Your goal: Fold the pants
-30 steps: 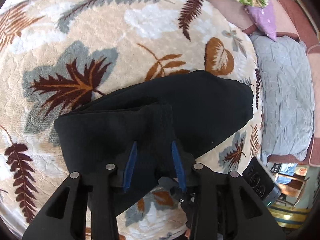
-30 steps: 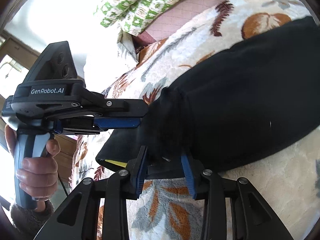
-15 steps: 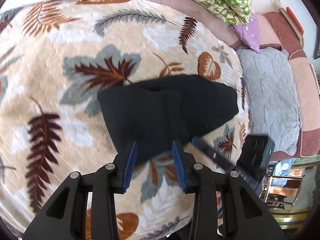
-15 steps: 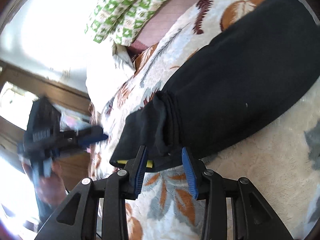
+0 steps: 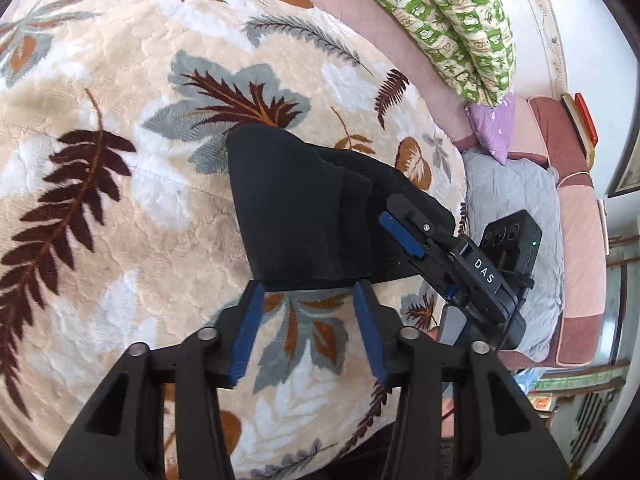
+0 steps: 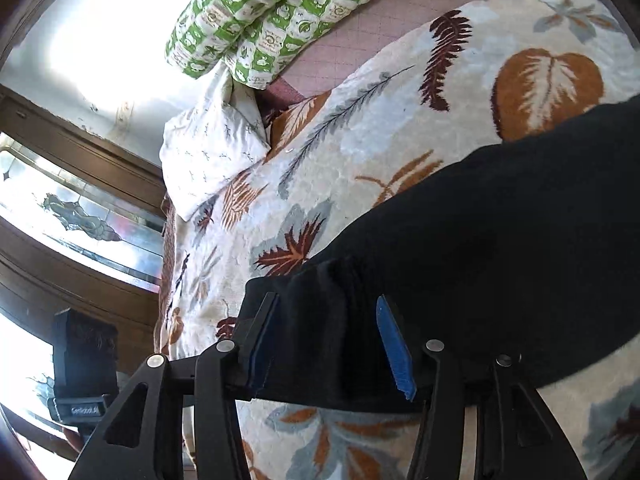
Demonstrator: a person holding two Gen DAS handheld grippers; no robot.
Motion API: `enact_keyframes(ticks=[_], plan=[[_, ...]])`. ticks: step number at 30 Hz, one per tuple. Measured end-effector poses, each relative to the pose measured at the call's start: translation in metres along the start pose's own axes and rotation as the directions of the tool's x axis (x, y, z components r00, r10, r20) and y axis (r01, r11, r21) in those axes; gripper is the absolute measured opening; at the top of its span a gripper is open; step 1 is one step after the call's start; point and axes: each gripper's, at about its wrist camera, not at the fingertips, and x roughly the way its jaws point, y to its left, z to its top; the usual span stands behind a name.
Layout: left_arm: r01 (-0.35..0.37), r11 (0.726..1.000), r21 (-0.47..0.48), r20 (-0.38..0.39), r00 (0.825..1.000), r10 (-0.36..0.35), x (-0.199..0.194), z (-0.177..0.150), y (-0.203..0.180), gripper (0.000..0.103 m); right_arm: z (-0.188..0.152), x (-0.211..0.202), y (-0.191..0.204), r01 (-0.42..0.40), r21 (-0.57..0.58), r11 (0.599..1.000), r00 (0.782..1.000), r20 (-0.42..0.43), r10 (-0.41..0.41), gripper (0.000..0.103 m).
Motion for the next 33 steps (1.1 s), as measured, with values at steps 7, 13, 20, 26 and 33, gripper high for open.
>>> enact_keyframes(ticks=[7,13,20,26,33], plan=[[-0.038,0.999,-0.035,0.022,0.999,0.039,0.026,0.008,0.006,0.046,0.003,0.013,-0.004,0.002,-0.003,1.0,0.999,-0.035,-0.002,0.052],[-0.048,0.994,-0.095,0.009,0.999,0.049,0.032,0.007,0.03,0.018,0.007,0.027,-0.007,-0.01,0.016,1.0,0.998,-0.068,0.011,0.052],[-0.067,0.993,-0.096,0.003,0.998,0.068,0.038,0.005,0.038,0.017,0.006,0.052,0.027,0.043,-0.194,0.98,0.988,-0.136,-0.07,0.029],[-0.036,0.995,-0.094,0.041,0.998,0.04,0.05,-0.002,0.053,0.02,0.0,0.067,0.031,0.162,-0.323,0.932,0.97,-0.121,-0.211,0.014],[-0.052,0.997,-0.049,0.083,0.995,0.055,0.028,-0.014,0.044,0.021,0.003,0.058,0.034,0.137,-0.326,0.935,0.977,-0.113,-0.182,0.022]])
